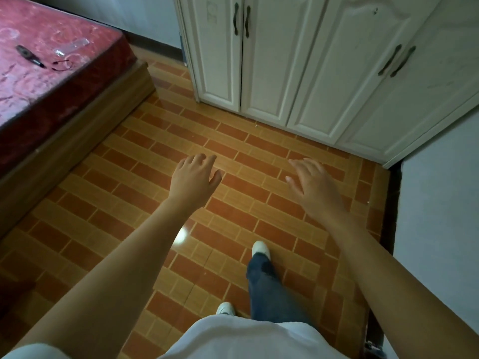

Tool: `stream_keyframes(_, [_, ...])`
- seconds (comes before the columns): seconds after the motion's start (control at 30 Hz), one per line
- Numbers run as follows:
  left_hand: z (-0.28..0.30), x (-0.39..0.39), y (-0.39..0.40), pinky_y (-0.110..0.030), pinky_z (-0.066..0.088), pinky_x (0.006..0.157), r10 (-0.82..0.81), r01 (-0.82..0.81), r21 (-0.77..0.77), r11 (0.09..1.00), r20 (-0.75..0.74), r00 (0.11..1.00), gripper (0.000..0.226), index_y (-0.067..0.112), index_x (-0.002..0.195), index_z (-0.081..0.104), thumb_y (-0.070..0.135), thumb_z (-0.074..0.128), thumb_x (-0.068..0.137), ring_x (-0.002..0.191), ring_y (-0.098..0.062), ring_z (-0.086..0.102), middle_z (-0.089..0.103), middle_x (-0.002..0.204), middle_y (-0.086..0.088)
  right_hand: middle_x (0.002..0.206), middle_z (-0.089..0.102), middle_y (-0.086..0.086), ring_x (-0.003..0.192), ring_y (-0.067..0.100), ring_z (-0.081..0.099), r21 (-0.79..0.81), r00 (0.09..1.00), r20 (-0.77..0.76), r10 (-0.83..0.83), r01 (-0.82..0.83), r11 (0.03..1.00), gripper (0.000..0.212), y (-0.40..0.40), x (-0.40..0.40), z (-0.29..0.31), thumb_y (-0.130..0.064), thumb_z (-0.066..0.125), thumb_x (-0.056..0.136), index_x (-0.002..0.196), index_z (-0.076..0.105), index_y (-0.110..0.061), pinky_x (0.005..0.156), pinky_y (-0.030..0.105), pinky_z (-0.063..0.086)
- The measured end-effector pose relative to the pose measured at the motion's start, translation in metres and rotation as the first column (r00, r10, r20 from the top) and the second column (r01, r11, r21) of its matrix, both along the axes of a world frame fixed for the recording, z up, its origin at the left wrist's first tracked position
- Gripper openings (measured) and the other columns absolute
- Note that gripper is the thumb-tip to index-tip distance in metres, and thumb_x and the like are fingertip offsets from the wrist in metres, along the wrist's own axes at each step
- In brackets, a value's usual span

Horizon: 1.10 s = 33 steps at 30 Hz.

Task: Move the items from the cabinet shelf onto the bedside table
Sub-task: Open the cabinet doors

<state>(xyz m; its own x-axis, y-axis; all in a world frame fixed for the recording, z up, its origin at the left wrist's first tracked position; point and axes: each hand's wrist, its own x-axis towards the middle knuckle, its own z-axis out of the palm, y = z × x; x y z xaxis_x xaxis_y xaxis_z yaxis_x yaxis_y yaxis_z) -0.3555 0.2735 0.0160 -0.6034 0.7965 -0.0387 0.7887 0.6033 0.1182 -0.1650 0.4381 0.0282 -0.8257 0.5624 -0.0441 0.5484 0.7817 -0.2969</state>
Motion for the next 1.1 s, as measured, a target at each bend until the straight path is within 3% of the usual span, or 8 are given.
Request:
stream_keyframes(0.47, [0.01, -0.107, 0.192, -0.039, 0.033, 0.106, 0.117, -0.117, 0.014, 0.993, 0.0, 0.993, 0.048, 0.016, 0.138, 0.038, 0.039, 0.035, 0.097, 0.127, -0.027, 0.043, 0.049, 0.135, -0.01, 0.139, 0.045, 0.007, 0.134, 0.023, 0.032, 0.016, 0.996, 0.017, 0.082, -0.082, 0.996, 0.045, 0.21, -0.127, 0.005, -0.034, 0.036, 0.097, 0.136, 0.039, -0.012, 0.111, 0.04, 0.028])
stream_keyframes(0.8, [0.005, -0.194, 0.257, -0.038, 0.036, 0.103, 0.154, -0.154, 0.019, 0.988, 0.004, 0.988, 0.047, 0.015, 0.136, 0.041, 0.039, 0.036, 0.096, 0.126, -0.028, 0.045, 0.051, 0.133, -0.01, 0.137, 0.048, 0.007, 0.131, 0.024, 0.035, 0.01, 0.991, 0.006, 0.134, -0.134, 0.991, 0.043, 0.283, -0.218, 0.007, -0.031, 0.038, 0.097, 0.135, 0.042, -0.011, 0.11, 0.039, 0.029])
stream_keyframes(1.1, [0.003, -0.332, 0.328, -0.037, 0.038, 0.1, 0.133, -0.132, 0.088, 0.987, 0.001, 0.991, 0.046, 0.012, 0.135, 0.042, 0.036, 0.038, 0.096, 0.123, -0.027, 0.046, 0.052, 0.132, -0.01, 0.142, 0.042, 0.006, 0.136, 0.022, 0.028, 0.014, 0.994, -0.011, 0.109, -0.109, 0.994, 0.044, 0.341, -0.352, 0.006, -0.031, 0.036, 0.098, 0.138, 0.038, -0.013, 0.112, 0.037, 0.024])
